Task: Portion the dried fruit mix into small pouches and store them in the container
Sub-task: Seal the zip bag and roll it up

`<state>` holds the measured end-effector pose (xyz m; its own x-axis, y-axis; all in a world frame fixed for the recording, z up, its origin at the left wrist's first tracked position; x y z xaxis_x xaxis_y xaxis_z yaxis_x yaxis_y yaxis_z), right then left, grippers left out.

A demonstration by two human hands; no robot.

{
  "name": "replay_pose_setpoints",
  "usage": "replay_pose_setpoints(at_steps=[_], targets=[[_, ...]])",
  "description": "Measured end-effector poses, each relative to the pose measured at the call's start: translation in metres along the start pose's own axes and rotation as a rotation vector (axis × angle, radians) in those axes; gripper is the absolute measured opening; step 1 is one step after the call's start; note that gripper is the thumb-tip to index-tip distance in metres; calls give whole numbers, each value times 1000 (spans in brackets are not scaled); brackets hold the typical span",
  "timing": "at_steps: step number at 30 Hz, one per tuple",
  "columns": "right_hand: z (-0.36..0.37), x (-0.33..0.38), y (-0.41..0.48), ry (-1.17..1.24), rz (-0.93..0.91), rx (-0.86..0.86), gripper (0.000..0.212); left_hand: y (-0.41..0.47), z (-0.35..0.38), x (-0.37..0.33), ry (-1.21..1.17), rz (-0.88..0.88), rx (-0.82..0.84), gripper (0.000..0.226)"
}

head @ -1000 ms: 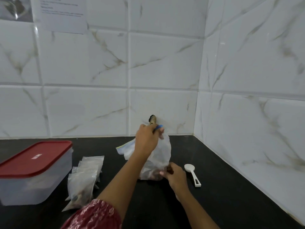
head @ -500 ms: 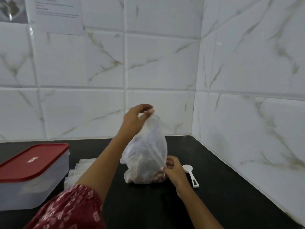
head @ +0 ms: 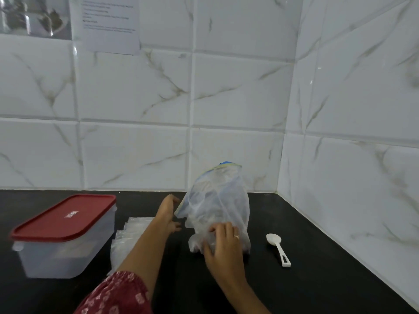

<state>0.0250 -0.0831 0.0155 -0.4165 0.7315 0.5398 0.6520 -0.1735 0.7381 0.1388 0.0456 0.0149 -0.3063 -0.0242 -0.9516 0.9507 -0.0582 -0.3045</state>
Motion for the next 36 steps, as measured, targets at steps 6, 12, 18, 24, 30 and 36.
replay_pose_setpoints(at_steps=[6,12,18,24,30,36], targets=[[36,-1,6,-307,183,234,56,15,-4,0,-60,112,120,9],[35,-1,13,-383,204,201,36,3,-14,-44,80,505,35,15],[48,-28,3,-327,430,436,36,-12,-23,-92,157,663,-224,14],[12,-14,9,-139,381,357,23,-20,-19,-121,-43,662,-243,17],[-57,71,71,-116,-299,-268,29,-29,-13,-111,-143,691,-199,19],[-7,59,149,-364,-94,360,55,-38,-20,-95,-197,734,-107,28]])
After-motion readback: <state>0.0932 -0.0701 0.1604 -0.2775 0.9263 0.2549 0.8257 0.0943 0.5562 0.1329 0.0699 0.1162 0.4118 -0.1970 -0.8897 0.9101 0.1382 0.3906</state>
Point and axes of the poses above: each hand's wrist, its own y-axis towards the middle knuckle, its own z-axis out of the palm, x = y × z, the point moved 8 cm from there along y, towards the middle knuckle, and after that the axes turned 15 degrees about y, right-handed, at the moved point
